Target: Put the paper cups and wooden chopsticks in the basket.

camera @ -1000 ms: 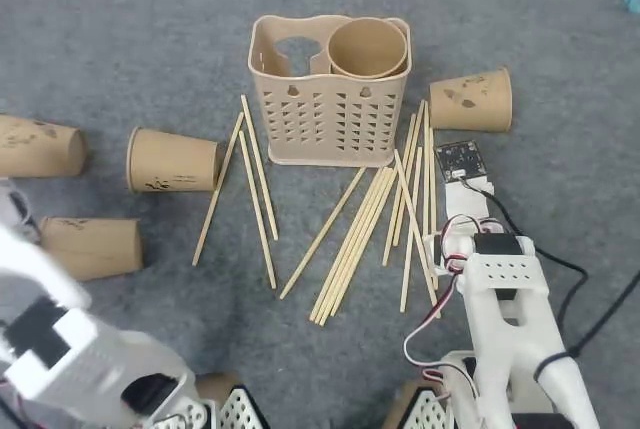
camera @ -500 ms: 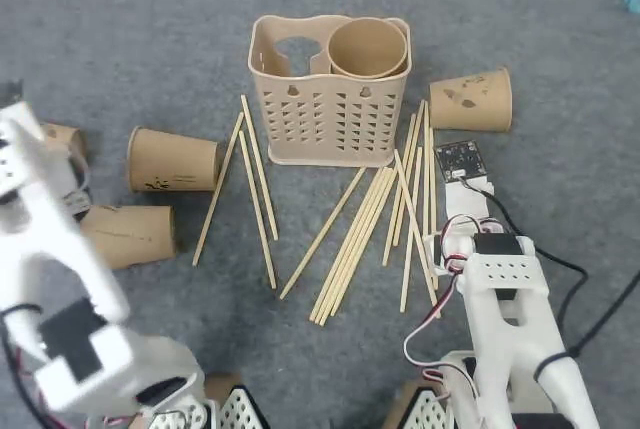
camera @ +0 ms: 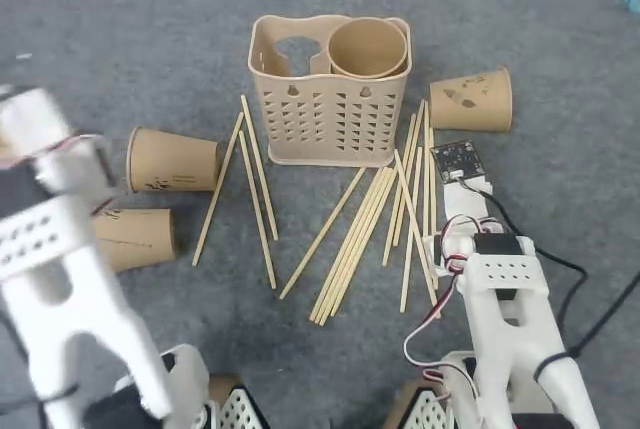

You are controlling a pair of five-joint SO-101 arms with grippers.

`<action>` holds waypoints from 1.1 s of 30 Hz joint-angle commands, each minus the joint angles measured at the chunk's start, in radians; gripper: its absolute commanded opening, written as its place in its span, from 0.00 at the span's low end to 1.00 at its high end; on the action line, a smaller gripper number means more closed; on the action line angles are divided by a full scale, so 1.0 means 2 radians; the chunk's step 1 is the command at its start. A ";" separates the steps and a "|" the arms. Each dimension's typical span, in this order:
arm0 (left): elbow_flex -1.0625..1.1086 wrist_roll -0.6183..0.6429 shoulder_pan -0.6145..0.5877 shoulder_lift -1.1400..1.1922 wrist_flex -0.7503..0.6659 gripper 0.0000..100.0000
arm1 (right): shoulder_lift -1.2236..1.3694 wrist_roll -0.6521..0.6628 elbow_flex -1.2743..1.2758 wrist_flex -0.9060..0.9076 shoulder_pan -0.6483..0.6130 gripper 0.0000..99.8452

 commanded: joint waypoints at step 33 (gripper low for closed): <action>0.168 0.111 0.148 0.021 -0.114 0.01 | -0.003 0.008 -0.004 -0.009 0.007 0.01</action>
